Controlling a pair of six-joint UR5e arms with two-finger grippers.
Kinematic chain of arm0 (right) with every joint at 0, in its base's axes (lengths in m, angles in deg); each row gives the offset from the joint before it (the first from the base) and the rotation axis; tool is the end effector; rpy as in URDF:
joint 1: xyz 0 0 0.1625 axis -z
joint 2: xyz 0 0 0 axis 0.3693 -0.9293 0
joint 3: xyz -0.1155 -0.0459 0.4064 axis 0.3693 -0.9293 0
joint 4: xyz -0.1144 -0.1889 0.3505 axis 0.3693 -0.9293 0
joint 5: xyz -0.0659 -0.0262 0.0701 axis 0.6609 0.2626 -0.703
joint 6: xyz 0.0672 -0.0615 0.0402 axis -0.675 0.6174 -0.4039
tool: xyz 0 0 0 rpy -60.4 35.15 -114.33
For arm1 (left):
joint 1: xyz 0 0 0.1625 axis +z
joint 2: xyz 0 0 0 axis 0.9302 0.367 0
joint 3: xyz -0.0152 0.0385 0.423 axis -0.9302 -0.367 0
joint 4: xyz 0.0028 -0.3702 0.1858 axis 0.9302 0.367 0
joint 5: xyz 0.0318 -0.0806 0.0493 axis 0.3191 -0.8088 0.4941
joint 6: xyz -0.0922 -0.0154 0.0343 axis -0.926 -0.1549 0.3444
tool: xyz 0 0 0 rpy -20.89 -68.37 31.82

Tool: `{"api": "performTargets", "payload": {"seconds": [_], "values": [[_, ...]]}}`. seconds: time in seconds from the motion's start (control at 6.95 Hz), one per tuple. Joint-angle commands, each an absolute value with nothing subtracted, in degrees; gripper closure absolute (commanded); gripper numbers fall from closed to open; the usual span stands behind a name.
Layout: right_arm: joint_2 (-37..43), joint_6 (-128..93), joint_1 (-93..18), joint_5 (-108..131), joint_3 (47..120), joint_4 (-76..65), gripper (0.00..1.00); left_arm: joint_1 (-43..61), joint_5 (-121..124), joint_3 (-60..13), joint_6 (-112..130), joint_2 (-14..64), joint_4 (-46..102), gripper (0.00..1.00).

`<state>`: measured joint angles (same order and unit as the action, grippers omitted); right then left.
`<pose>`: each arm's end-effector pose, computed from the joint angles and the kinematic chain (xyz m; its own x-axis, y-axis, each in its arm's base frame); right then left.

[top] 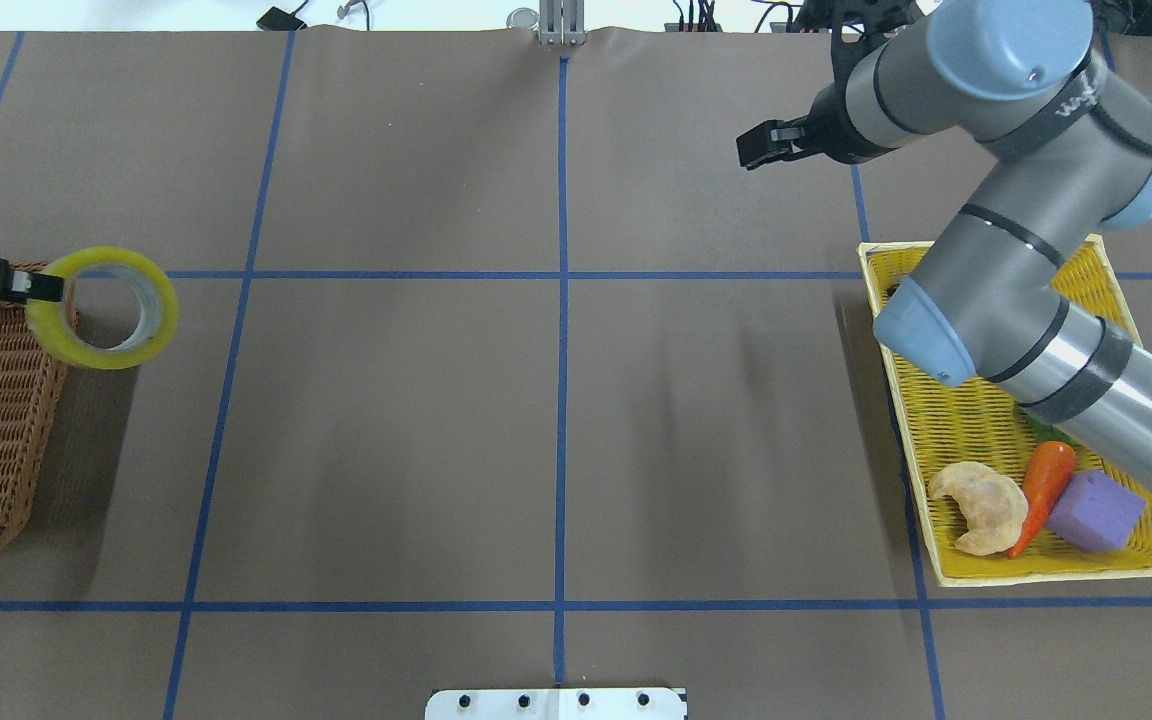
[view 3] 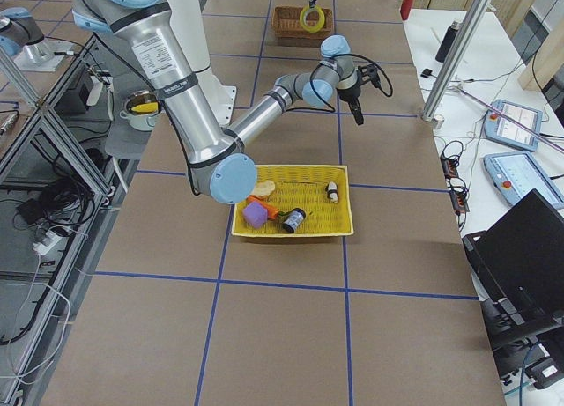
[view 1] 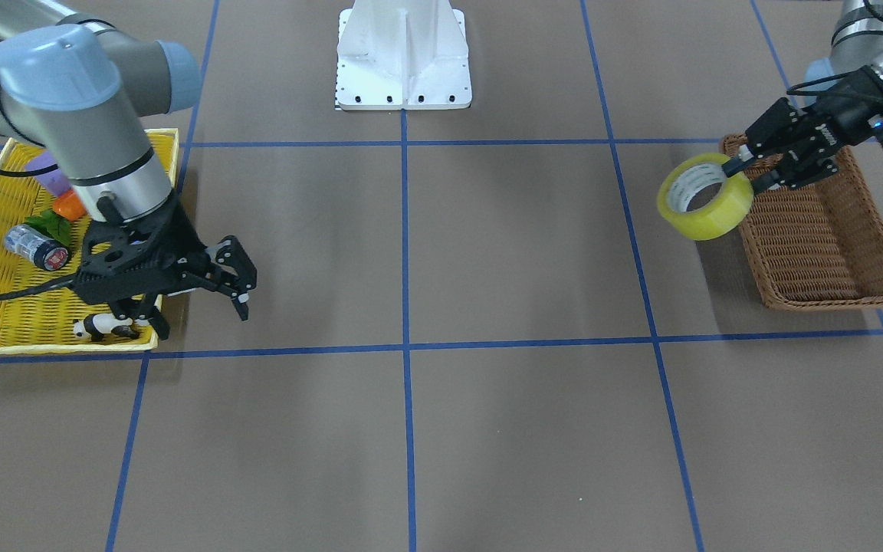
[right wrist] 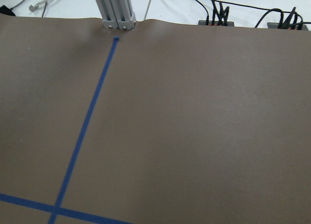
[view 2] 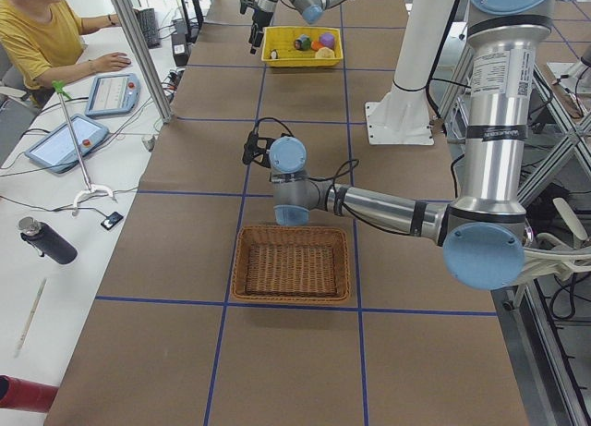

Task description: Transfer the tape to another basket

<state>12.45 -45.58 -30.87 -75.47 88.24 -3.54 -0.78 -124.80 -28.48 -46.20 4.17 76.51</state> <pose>-0.3200 -0.5808 0.2724 0.6725 -0.2180 0.7073 -0.1458 0.8979 0.4154 0.1140 -0.4384 0.4690 0.1283 0.1733 -0.9765 0.1636 0.9674 0.1932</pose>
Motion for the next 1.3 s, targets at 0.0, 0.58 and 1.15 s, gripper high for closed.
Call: {"api": "performTargets", "payload": {"seconds": [0.0, 0.58, 1.15], "values": [[10.2, -34.0, -38.5, -83.6, 86.7, -4.2, 0.00, -9.5, -133.4, -22.7, -49.0, 2.4, 77.0, 0.95], [2.7, -14.5, -54.4, -96.4, 85.9, -9.0, 0.00, -10.6, -134.4, -9.2, -48.9, 2.2, 90.0, 0.84], [-6.4, -6.1, -67.4, -99.1, 84.0, -20.2, 0.00, -10.6, -134.2, -3.1, -48.7, 2.1, 96.3, 0.76]]}}
